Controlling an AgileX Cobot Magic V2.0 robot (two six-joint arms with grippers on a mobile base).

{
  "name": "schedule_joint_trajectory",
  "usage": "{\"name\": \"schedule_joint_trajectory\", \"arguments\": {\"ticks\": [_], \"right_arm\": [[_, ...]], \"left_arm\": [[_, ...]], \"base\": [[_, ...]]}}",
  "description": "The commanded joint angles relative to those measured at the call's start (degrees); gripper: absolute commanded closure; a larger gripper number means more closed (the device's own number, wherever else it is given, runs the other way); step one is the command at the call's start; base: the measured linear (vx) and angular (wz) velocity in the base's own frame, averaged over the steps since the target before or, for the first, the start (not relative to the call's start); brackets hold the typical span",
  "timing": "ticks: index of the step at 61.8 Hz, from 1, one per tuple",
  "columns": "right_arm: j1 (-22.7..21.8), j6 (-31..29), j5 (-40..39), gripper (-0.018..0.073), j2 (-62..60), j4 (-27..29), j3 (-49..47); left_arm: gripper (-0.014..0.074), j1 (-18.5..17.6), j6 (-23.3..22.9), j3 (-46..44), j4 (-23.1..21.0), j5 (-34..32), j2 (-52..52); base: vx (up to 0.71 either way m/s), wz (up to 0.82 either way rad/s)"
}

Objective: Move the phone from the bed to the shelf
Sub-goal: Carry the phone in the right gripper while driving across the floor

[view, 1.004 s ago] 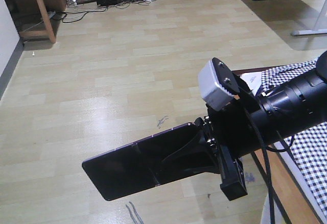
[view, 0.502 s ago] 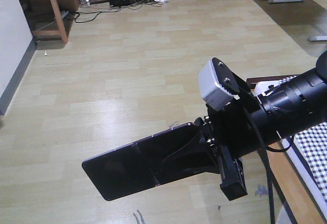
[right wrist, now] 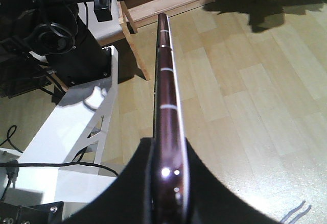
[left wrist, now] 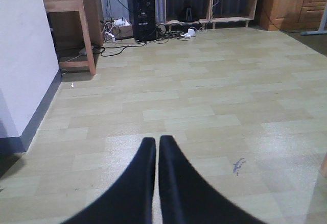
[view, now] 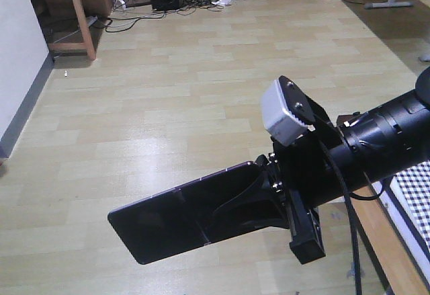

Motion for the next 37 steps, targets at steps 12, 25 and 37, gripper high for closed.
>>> {"name": "schedule_joint_trajectory", "arguments": {"ticks": [12, 25, 37], "right_arm": [[-0.1, -0.7, 4.7, 0.0561, -1.9, 5.0, -1.5], [-0.1, -0.6, 4.7, 0.0561, -1.9, 5.0, -1.5], [-0.1, -0.6, 4.7, 0.0561, -1.9, 5.0, -1.5]], "left_arm": [[0.0596, -0.1, -0.2, 0.1, -0.6, -4.2, -0.3], [0.0596, -0.1, -0.2, 0.1, -0.6, -4.2, -0.3], [0.0596, -0.1, -0.2, 0.1, -0.6, -4.2, -0.3]], "base": [[0.15, 0.02], [0.16, 0.03], [0.17, 0.03]]}}
